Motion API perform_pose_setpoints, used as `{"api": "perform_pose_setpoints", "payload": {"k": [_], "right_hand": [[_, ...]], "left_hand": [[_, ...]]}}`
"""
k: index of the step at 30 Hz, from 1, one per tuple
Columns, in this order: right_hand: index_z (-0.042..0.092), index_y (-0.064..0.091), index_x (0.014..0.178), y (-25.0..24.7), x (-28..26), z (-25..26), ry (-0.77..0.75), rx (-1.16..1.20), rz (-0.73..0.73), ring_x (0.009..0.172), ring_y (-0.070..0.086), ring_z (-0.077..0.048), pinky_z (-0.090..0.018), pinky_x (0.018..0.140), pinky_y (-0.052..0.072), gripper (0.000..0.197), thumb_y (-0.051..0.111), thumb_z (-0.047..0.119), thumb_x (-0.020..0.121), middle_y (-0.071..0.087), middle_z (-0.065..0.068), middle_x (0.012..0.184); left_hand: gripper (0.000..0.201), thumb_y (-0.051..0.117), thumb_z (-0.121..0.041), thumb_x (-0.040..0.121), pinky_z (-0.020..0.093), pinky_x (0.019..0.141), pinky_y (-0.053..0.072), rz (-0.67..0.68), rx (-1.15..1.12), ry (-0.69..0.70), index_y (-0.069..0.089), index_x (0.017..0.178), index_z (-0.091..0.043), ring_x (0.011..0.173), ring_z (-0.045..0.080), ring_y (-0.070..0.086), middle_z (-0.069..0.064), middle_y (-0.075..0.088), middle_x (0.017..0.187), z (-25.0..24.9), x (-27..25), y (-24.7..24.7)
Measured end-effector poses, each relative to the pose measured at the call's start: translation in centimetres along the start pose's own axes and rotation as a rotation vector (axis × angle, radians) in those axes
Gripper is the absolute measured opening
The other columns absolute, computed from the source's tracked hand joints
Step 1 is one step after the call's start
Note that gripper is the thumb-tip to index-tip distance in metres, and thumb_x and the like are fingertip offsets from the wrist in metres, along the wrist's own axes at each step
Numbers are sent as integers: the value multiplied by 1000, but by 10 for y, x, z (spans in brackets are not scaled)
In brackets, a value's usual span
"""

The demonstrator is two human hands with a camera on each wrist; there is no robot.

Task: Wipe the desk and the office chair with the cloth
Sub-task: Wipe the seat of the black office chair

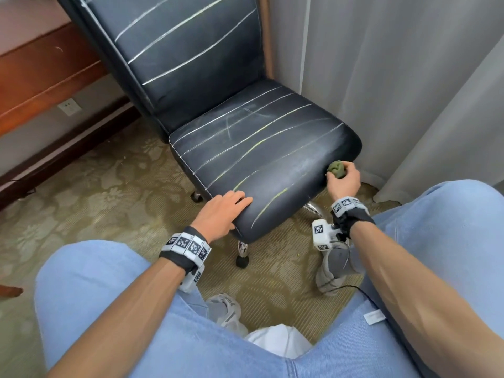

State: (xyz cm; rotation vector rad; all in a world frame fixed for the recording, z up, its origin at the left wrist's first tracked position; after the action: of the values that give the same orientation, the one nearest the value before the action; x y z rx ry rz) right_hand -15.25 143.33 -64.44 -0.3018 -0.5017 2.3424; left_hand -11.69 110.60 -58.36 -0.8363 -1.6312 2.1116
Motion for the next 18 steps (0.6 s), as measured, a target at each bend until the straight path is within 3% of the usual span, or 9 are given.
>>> {"api": "perform_pose_setpoints", "payload": {"k": [2, 6, 12, 14, 18], "right_hand": [[14, 66, 114, 5, -18, 3, -36, -45, 39, 104, 58, -25, -22, 91, 39, 29, 68, 8, 87, 58, -13, 121], [18, 65, 113, 19, -64, 7, -143, -150, 186, 106, 58, -37, -42, 103, 47, 32, 66, 7, 83, 54, -12, 123], [18, 61, 114, 31, -122, 9, -236, -232, 345, 106, 55, -32, -41, 103, 46, 34, 70, 11, 81, 53, -10, 122], [17, 63, 109, 28, -114, 13, -179, -150, 320, 101, 59, -27, -39, 98, 50, 32, 73, 11, 79, 56, -9, 115], [18, 64, 100, 13, -70, 14, 5, 53, 99, 95, 63, -26, -41, 94, 55, 30, 76, 14, 73, 63, -9, 107]], "left_hand": [[89, 81, -26, 86, 37, 95, 46, -2, 38, 13, 30, 158, -18, 125, 24, 49, 4, 40, 150, -3, 2, 2], [88, 81, -27, 87, 36, 95, 46, -5, 46, 15, 29, 158, -17, 126, 23, 49, 4, 40, 151, -4, 2, 3], [88, 82, -25, 85, 36, 95, 46, -2, 27, 4, 32, 156, -18, 125, 24, 49, 4, 42, 149, -6, 2, -2], [88, 84, -28, 84, 37, 95, 46, -12, 6, -11, 34, 155, -18, 124, 24, 50, 3, 43, 149, -6, 1, -3], [86, 83, -36, 83, 38, 98, 46, -36, -41, -62, 38, 154, -16, 125, 24, 50, 4, 44, 149, -2, -4, 2]]}}
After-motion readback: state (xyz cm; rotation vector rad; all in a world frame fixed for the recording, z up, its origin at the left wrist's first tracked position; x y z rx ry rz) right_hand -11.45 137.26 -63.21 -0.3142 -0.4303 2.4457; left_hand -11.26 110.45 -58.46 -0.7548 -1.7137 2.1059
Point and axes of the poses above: each hand's wrist, its own x-axis towards the middle knuckle, its own y-axis out of the palm, z = x × y, the point moved 1 cm from there along x, towards the middle knuckle
